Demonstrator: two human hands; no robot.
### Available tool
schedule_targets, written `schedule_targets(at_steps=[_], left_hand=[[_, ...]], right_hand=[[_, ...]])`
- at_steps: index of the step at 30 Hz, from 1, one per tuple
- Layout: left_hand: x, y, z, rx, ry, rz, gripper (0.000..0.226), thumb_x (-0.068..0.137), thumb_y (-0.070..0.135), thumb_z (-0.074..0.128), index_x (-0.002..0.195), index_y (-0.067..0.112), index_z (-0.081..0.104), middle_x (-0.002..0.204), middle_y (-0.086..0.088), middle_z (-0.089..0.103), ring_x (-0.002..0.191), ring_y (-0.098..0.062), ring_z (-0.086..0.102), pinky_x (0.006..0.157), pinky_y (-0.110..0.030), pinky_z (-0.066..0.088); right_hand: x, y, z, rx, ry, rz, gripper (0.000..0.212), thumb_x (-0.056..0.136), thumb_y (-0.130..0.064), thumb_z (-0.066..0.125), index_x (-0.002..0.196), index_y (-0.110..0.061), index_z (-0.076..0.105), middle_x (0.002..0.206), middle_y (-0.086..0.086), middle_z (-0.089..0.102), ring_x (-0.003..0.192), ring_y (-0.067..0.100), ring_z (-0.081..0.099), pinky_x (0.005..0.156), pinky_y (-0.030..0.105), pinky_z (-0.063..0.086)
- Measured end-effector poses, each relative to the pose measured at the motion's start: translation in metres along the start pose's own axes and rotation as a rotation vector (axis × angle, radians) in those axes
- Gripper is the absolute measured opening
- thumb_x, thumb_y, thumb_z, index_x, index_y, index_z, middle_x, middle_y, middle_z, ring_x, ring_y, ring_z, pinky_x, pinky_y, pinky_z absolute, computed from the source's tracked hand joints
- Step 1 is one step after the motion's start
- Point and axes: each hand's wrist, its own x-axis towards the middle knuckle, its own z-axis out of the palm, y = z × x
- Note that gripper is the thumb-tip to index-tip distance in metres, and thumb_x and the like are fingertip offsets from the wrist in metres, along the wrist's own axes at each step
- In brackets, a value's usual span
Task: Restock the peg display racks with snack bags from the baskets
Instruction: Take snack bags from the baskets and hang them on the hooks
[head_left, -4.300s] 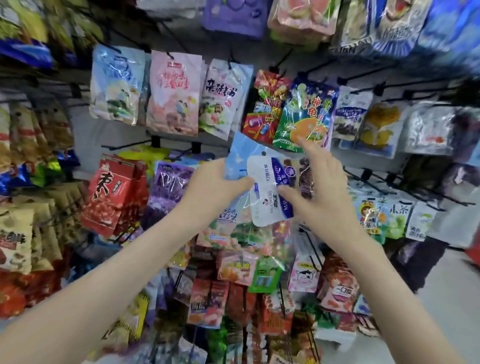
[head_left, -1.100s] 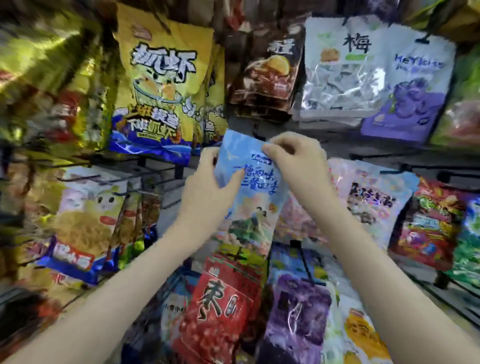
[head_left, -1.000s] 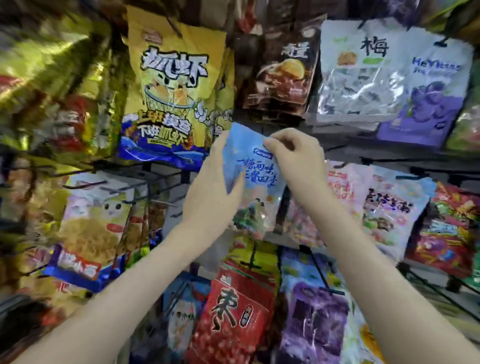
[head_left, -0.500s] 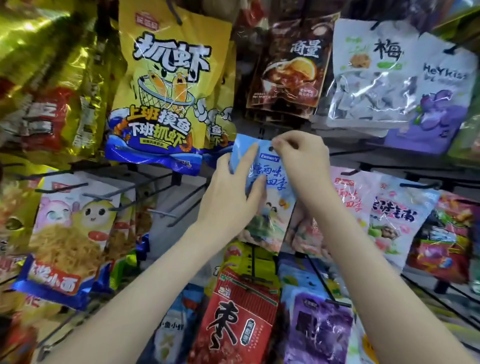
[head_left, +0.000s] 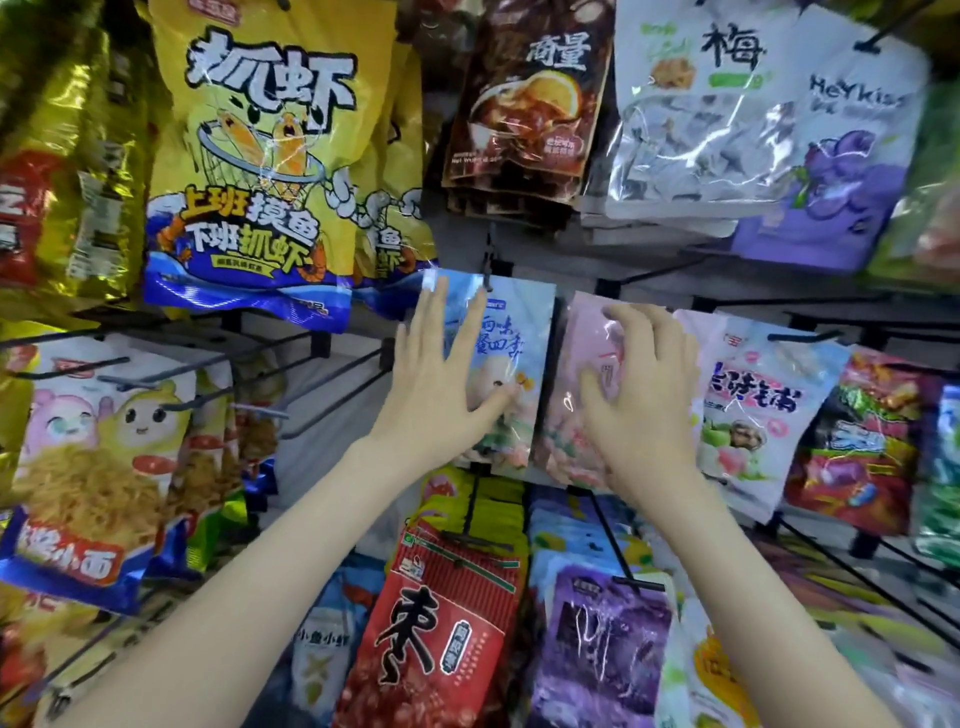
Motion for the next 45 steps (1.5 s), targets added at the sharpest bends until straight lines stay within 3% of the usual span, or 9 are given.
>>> schedule_targets(at_steps=[4,8,15,21,24,27,30,39,45], left_hand=[[0.006,0.003,0.007,0.031,-0.074,-0.073,0.079,0.087,0.067,0.026,0.151,0.036,-0.009,0.157,-0.001,-0.026,0.142,-0.017,-0.031,0.115,-0.046,-0.012],[0.011,0.011,0.013,0.125,-0.044,-0.125,0.076,0.095,0.056,0.038,0.153,0.031,-0.005,0.159,-0.007,-0.021,0.144,-0.025,-0.026,0.115,-0.049,-0.012],[0.010,0.005,0.015,0.255,0.007,-0.071,0.077,0.088,0.061,0.023,0.154,0.025,0.007,0.161,-0.014,-0.007,0.147,-0.031,-0.015,0.115,-0.055,-0.007],[-0.001,0.037,0.016,0.250,0.148,-0.048,0.073,0.090,0.054,0.032,0.148,0.009,0.030,0.157,-0.024,0.012,0.146,-0.038,0.006,0.113,-0.058,0.003],[-0.011,0.073,0.027,0.230,0.247,0.048,0.067,0.085,0.048,0.043,0.136,0.005,0.038,0.148,-0.027,0.031,0.136,-0.039,0.026,0.113,-0.053,0.016],[-0.009,0.103,0.042,0.218,0.258,0.205,0.061,0.082,0.045,0.047,0.130,0.007,0.046,0.141,-0.026,0.042,0.127,-0.036,0.031,0.106,-0.051,0.021],[-0.001,0.114,0.062,0.242,0.122,0.254,0.065,0.085,0.051,0.041,0.141,0.016,0.046,0.152,-0.022,0.031,0.139,-0.036,0.024,0.112,-0.051,0.007],[0.009,0.098,0.075,0.341,-0.075,0.239,0.073,0.093,0.059,0.025,0.152,0.032,-0.009,0.150,-0.006,-0.030,0.140,-0.023,-0.031,0.107,-0.047,-0.026],[0.004,0.122,0.081,0.321,0.084,0.239,0.074,0.079,0.049,0.032,0.142,0.013,0.044,0.152,-0.022,0.031,0.141,-0.040,0.022,0.110,-0.057,0.001]], right_hand=[[-0.027,0.027,-0.012,-0.152,-0.075,0.084,0.056,0.084,-0.039,0.053,0.138,-0.025,0.045,0.149,0.009,0.032,0.131,0.021,0.024,0.107,0.054,0.022],[-0.033,0.032,-0.016,-0.062,-0.208,0.084,0.068,0.093,-0.045,0.056,0.151,-0.033,0.023,0.161,0.003,0.001,0.144,0.015,0.000,0.114,0.037,0.002],[-0.034,0.029,-0.008,-0.206,-0.197,-0.024,0.063,0.092,-0.037,0.056,0.147,-0.015,0.035,0.157,0.011,0.022,0.136,0.021,0.013,0.112,0.045,0.021],[-0.020,0.059,-0.010,-0.213,-0.336,-0.063,0.062,0.091,-0.040,0.058,0.147,-0.025,0.036,0.156,0.003,0.027,0.141,0.026,0.021,0.111,0.051,0.020],[-0.026,0.077,-0.027,-0.163,-0.090,-0.009,0.050,0.090,-0.038,0.050,0.134,-0.014,0.053,0.142,0.014,0.046,0.129,0.032,0.041,0.105,0.047,0.028],[-0.035,0.089,-0.041,-0.261,0.060,0.218,0.058,0.089,-0.041,0.044,0.138,-0.012,0.045,0.146,0.016,0.038,0.131,0.034,0.035,0.105,0.046,0.022],[-0.034,0.104,-0.043,-0.369,-0.036,0.256,0.067,0.090,-0.046,0.043,0.149,-0.017,0.028,0.157,0.016,0.019,0.141,0.034,0.021,0.111,0.051,0.015],[-0.013,0.164,-0.049,-0.311,-0.426,-0.013,0.073,0.091,-0.057,0.035,0.151,-0.022,0.014,0.159,0.016,0.003,0.146,0.034,0.002,0.116,0.055,0.013],[-0.015,0.150,-0.067,-0.264,-0.439,-0.072,0.070,0.089,-0.050,0.034,0.147,-0.013,0.030,0.156,0.009,0.011,0.143,0.023,0.001,0.113,0.055,0.009]])
